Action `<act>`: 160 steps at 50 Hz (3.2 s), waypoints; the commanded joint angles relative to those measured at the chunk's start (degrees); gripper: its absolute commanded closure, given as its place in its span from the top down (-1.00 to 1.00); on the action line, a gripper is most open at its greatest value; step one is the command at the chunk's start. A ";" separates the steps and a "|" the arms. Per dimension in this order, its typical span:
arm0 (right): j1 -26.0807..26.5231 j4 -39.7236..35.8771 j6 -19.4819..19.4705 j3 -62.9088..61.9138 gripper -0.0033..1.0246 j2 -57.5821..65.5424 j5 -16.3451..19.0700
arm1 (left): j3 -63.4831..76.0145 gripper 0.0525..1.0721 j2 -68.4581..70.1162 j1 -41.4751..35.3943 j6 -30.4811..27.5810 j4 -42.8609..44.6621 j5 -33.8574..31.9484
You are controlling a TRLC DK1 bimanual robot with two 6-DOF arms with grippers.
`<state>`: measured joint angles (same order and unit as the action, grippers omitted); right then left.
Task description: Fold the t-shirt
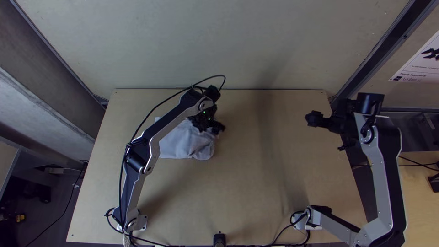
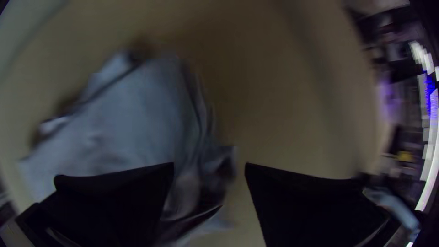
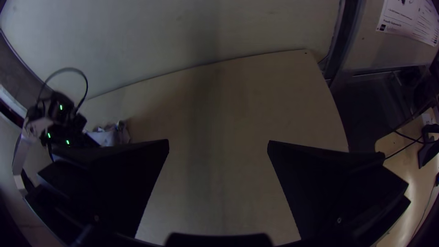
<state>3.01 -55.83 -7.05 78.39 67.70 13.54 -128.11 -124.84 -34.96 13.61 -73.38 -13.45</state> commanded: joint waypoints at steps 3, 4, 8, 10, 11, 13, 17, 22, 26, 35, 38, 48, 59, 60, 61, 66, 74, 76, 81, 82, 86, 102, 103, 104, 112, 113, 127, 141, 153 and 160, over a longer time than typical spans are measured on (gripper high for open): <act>-2.21 1.69 -1.04 -3.86 0.93 -2.66 0.35 | -5.22 0.91 0.03 2.62 5.64 0.61 -12.47; -2.39 1.78 -1.12 -3.95 0.93 -2.75 0.35 | -5.22 0.91 0.03 2.79 5.47 0.35 -12.47; -2.39 2.40 -1.56 -4.03 0.93 -2.75 0.35 | -4.86 0.91 0.38 3.85 5.20 -0.62 -12.83; -2.39 3.01 -1.65 -4.03 0.93 -2.84 0.35 | -4.25 0.91 0.91 4.37 5.11 -0.71 -12.83; -2.39 3.27 -1.74 -4.03 0.93 -2.84 0.35 | -3.99 0.91 1.26 4.55 5.03 -0.71 -12.83; -2.39 3.89 -1.74 -3.95 0.93 -2.84 0.35 | -3.46 0.91 1.70 4.99 4.94 -0.71 -12.74; -2.39 5.38 -1.74 -3.33 0.93 -2.84 0.35 | -2.49 0.91 2.84 5.78 4.41 -0.62 -12.12; -2.21 7.49 -1.30 -1.66 0.93 -2.57 -0.09 | -0.47 0.91 5.83 6.57 3.09 0.00 -10.10; -2.04 8.46 -0.77 1.06 0.93 -1.70 -0.88 | 2.87 0.91 10.49 7.80 1.42 2.37 -5.18; -0.37 13.82 2.04 5.55 0.93 -0.99 -2.91 | 10.96 0.91 24.38 13.25 -3.67 8.96 1.76; -0.46 16.46 3.18 6.16 0.93 -1.26 -4.22 | 13.42 0.91 28.95 15.45 -6.40 10.81 4.93; -0.90 23.49 6.43 8.18 0.93 -2.40 -8.71 | 23.79 0.91 44.42 23.01 -16.68 17.84 11.17; -1.16 28.85 8.28 6.42 0.93 -8.20 -9.67 | 38.55 0.91 61.03 34.52 -20.81 28.47 11.17; -1.07 29.55 8.54 5.72 0.93 -9.17 -9.67 | 39.78 0.91 62.35 35.31 -20.90 29.62 11.17; -1.16 29.91 8.81 4.93 0.93 -10.31 -9.67 | 40.93 0.91 63.84 36.10 -20.99 30.58 11.17; -1.16 32.63 9.95 -0.17 0.93 -16.46 -9.67 | 47.34 0.91 70.78 39.88 -21.78 36.82 11.17; -1.34 45.81 12.94 -15.90 0.93 -30.88 -9.67 | 59.82 0.91 82.03 41.29 -22.66 48.34 11.17; -1.34 50.30 13.64 -20.21 0.93 -34.48 -9.67 | 62.72 0.91 84.67 41.29 -22.66 49.48 11.17; -1.34 54.34 14.52 -27.15 0.93 -41.95 -9.67 | 72.83 0.91 92.23 41.55 -22.66 57.83 11.17; -1.42 54.69 14.43 -28.03 0.93 -43.00 -9.67 | 75.20 0.91 93.99 41.82 -22.66 60.03 11.17; -1.42 55.75 14.61 -31.81 0.93 -47.31 -9.67 | 83.64 0.91 100.14 42.96 -23.19 67.06 11.17; -1.51 59.52 16.80 -50.26 0.93 -63.48 -9.50 | 104.65 0.91 113.85 44.72 -23.01 74.35 11.17; -1.60 60.40 16.89 -51.76 0.92 -64.63 -9.59 | 105.88 0.91 114.82 44.89 -23.01 75.23 11.17; -1.60 61.11 16.98 -53.25 0.92 -65.77 -9.59 | 107.11 0.91 115.96 44.98 -23.01 75.85 11.08; -1.69 63.57 16.89 -60.64 0.92 -68.14 -9.67 | 115.19 0.91 125.01 43.66 -23.01 76.29 10.38; -1.69 64.97 17.07 -61.87 0.92 -68.14 -9.67 | 115.63 0.91 125.01 43.31 -23.01 76.02 10.38; -2.92 74.73 18.12 -78.04 0.92 -68.14 -9.67 | 123.72 0.91 125.01 40.76 -22.83 77.16 10.46; -3.27 55.31 21.73 -77.95 0.92 -67.35 -11.69 | 127.94 0.91 124.92 40.59 -22.13 73.03 11.08; -3.53 55.48 21.73 -77.95 0.92 -67.79 -11.78 | 127.94 0.91 124.84 40.76 -22.04 72.86 11.34; -3.53 55.48 21.73 -77.95 0.92 -67.88 -11.78 | 127.94 0.91 124.84 40.76 -22.04 72.86 11.26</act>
<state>-0.01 0.75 13.63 0.86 0.10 2.09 -2.68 -0.58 6.04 -8.64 1.17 -2.26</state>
